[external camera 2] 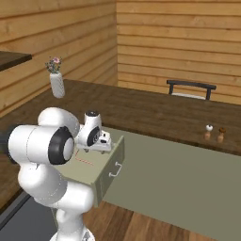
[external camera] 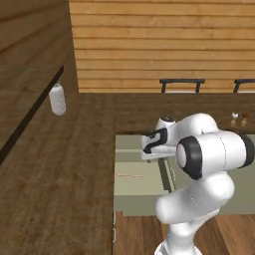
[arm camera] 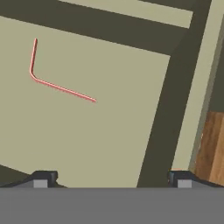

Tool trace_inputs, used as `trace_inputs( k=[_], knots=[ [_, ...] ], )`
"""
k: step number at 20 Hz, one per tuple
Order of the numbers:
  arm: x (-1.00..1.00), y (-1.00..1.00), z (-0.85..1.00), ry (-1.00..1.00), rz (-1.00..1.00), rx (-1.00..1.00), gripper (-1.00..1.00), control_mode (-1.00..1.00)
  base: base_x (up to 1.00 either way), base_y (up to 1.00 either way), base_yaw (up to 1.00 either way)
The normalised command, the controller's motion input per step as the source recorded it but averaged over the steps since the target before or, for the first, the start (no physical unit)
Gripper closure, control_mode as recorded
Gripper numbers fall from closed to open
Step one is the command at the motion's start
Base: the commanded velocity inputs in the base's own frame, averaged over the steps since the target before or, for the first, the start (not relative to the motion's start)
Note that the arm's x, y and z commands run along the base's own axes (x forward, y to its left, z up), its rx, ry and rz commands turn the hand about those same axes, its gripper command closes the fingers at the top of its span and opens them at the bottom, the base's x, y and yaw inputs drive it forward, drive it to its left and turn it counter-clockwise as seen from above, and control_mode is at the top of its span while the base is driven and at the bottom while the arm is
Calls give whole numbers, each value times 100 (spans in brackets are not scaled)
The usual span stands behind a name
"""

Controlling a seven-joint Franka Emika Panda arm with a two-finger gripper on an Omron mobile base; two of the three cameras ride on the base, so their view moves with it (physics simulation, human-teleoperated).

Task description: Take a straw from the drawer in front and place it inside the glass cup on the dining counter.

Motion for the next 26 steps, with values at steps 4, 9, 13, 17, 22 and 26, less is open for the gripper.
trace_inputs(
  k=[4, 9, 13, 17, 22, 26],
  knots=[
    [41, 12, -48, 9, -16, -3, -100, -100, 0, 0, 0],
    [38, 1, -49, 10, -13, 0, -100, -100, 0, 0, 0],
    [31, 0, -51, 7, -10, -1, -100, -100, 0, 0, 0],
    [28, -2, -47, 5, -8, -3, -100, -100, 0, 0, 0],
    [15, -30, -34, 1, -6, -6, -100, -100, 0, 0, 0],
    [-5, -98, -23, 0, -4, -7, -100, -100, 0, 0, 0]
  ],
)
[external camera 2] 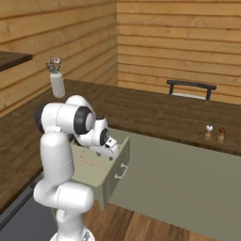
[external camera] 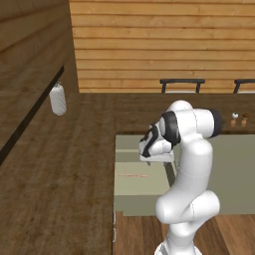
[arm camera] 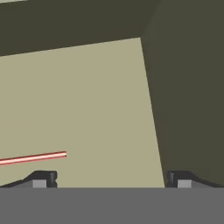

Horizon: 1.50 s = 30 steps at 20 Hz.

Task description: Take a straw from the drawer in front and place it inside the glass cup on the dining counter.

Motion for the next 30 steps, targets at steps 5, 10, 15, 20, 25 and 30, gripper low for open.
trace_inputs(
  k=[5, 10, 15, 20, 25, 30],
  knots=[
    [-16, -100, -12, 0, -1, -3, -100, -100, 0, 0, 0],
    [-1, -100, 0, 0, 0, -1, -100, -100, 0, 0, 0],
    [-5, -11, 26, -4, 7, 0, -100, -100, 0, 0, 0],
    [-1, 96, 35, 0, 24, 0, -100, -100, 0, 0, 0],
    [0, 81, 3, 1, 32, 0, -100, -100, 0, 0, 0],
    [3, 47, -5, 8, 28, 2, -100, -100, 0, 0, 0]
  ],
)
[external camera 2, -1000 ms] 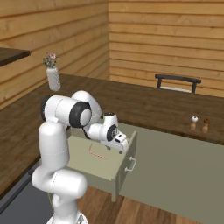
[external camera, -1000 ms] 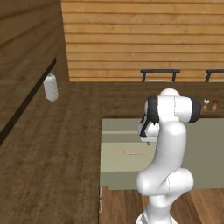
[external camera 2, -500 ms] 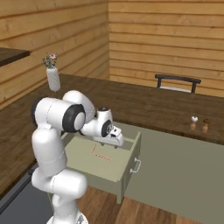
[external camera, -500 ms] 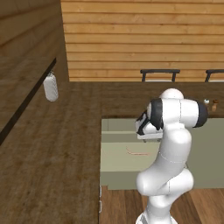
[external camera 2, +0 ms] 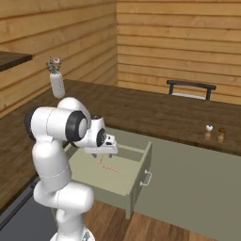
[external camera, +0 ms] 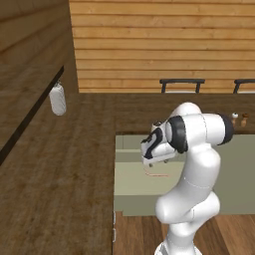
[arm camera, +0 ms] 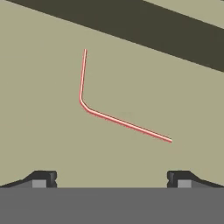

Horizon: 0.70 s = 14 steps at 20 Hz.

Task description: Take a straw from the drawer in front and place it inside the glass cup on the dining counter.

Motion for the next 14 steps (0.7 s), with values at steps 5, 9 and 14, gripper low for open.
trace_inputs(
  k=[5, 9, 14],
  knots=[
    [24, 22, -25, 6, 22, 0, -100, -100, 0, 0, 0],
    [40, 7, -40, 9, 15, 0, -100, -100, 0, 0, 0],
    [22, 7, -51, 3, 8, 0, -100, -100, 0, 0, 0]
  ],
)
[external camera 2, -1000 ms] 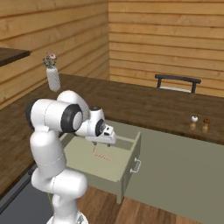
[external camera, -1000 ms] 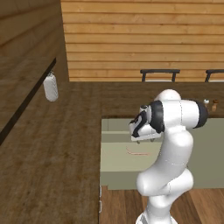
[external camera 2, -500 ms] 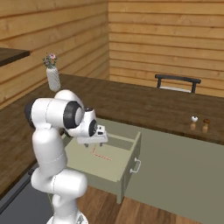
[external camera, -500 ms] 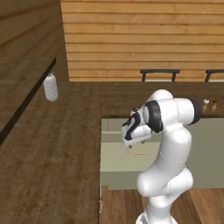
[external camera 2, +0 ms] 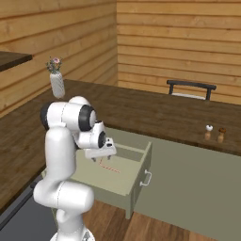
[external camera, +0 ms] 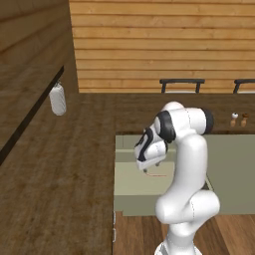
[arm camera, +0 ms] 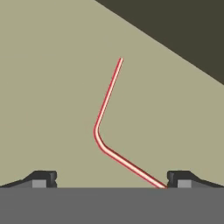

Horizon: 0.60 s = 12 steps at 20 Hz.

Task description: Take a straw from the drawer in front and place it inside the glass cup on the dining counter.

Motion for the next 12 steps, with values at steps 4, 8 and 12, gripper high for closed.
trace_inputs(
  k=[4, 8, 12],
  knots=[
    [9, 14, -46, 0, 4, 0, -100, -100, 0, 0, 0],
    [11, 11, -41, 0, 0, 0, -100, -100, 0, 0, 0],
    [25, 0, -34, 0, 0, 0, -100, -100, 0, 0, 0]
  ],
)
